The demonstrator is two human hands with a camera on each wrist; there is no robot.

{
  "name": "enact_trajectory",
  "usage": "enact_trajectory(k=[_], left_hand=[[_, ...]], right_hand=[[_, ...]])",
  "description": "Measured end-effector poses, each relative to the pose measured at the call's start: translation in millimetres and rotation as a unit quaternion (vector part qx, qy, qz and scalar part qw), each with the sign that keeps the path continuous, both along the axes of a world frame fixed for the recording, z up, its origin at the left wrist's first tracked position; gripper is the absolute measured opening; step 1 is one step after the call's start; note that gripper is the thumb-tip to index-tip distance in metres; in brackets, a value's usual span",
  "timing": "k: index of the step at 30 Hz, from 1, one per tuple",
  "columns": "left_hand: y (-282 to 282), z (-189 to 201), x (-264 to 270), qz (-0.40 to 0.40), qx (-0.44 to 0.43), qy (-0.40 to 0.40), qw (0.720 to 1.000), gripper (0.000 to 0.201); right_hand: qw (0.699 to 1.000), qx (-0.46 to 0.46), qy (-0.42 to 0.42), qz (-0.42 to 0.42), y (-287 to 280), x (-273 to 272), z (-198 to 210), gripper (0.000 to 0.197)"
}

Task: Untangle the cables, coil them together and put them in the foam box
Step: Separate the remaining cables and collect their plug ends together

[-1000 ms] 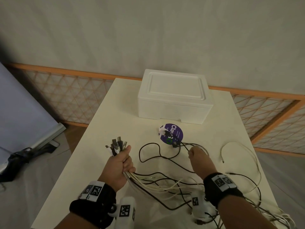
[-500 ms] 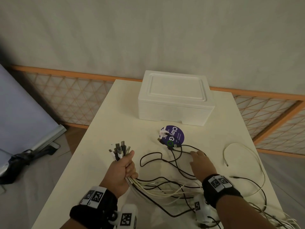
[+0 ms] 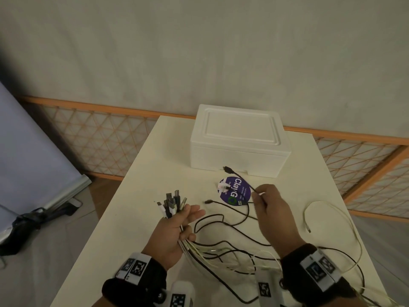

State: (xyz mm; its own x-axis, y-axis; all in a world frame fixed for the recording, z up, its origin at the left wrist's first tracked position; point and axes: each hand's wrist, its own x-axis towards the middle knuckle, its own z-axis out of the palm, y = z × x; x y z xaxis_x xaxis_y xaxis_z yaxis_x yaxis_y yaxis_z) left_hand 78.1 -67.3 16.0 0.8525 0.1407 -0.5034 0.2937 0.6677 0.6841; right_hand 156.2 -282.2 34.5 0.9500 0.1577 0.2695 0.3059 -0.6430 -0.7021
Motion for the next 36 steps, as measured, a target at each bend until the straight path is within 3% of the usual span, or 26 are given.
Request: enact_trajectory(k=[3,5,7,9,13,15,18,20,22,24,26,27,28,31,34,36], left_hand=[[-8.8,11.4,1.9,-0.021,-0.008,-0.051,0.998,0.037],[-13.3,18.9,1.4,-0.026,-0.008,-0.079,0.997,0.031],[-11.9,22.7,0.2,-0.016,0.005,-0.089,0.996,0.021],[-3.0,22.2,-0.8,0.018,-0.015,-0.087,0.996,0.028],[28.8,13.5,-6.8,0.11,-0.029,-0.04,0.993,0.039],[39.1,8.0,-10.4,0.135,-0.007,-0.019,0.991,0.037],[44.4,-2.2,-13.9,0.163,-0.009,-0.006,0.986,0.023],[46.9,-5.8,-16.4,0.174,-0.048,0.006,0.983,0.027],[49.3,-8.2,-18.4,0.174,-0.091,0.012,0.98,0.036],[47.7,-8.0,-19.7,0.167,-0.107,0.013,0.98,0.031],[41.4,-9.1,-20.2,0.156,-0.104,0.015,0.982,0.035],[36.8,-8.0,-21.1,0.147,-0.102,0.017,0.984,0.04],[31.2,-6.0,-21.6,0.134,-0.099,0.017,0.986,0.046],[8.5,4.3,-23.7,0.068,-0.096,0.001,0.993,0.051],[-18.5,14.3,-24.7,0.012,-0.059,-0.033,0.998,0.051],[-26.3,20.2,-24.6,0.001,-0.025,-0.058,0.998,0.046]], right_hand=[[0.989,-0.057,-0.041,0.13,28.2,-35.1,16.9,0.008],[0.962,-0.154,-0.097,0.205,44.4,-52.0,16.9,0.008],[0.932,-0.248,-0.101,0.245,52.7,-56.9,9.0,0.013],[0.924,-0.3,-0.096,0.219,48.2,-49.7,1.5,0.014],[0.945,-0.311,-0.011,0.096,7.6,-16.4,9.8,0.008],[0.962,-0.26,-0.058,0.061,-16.2,-4.1,19.7,0.006],[0.962,-0.241,-0.13,0.021,-39.2,1.3,30.5,0.008],[0.963,-0.252,-0.088,-0.03,-49.4,-2.3,34.0,0.019],[0.949,-0.31,0.014,-0.054,-59.0,-11.0,32.0,0.031],[0.9,-0.408,0.155,0.009,-65.9,-23.3,24.8,0.05],[0.827,-0.451,0.319,0.106,-63.2,-37.4,23.0,0.094],[0.816,-0.431,0.36,0.136,-58.4,-43.0,23.8,0.115],[0.83,-0.403,0.353,0.155,-50.8,-47.2,23.8,0.123],[0.913,-0.288,0.216,0.193,-5.3,-65.3,22.9,0.111],[0.918,-0.215,0.215,0.257,49.3,-82.8,20.5,0.104],[0.908,-0.246,0.204,0.27,66.0,-83.8,11.4,0.076]])
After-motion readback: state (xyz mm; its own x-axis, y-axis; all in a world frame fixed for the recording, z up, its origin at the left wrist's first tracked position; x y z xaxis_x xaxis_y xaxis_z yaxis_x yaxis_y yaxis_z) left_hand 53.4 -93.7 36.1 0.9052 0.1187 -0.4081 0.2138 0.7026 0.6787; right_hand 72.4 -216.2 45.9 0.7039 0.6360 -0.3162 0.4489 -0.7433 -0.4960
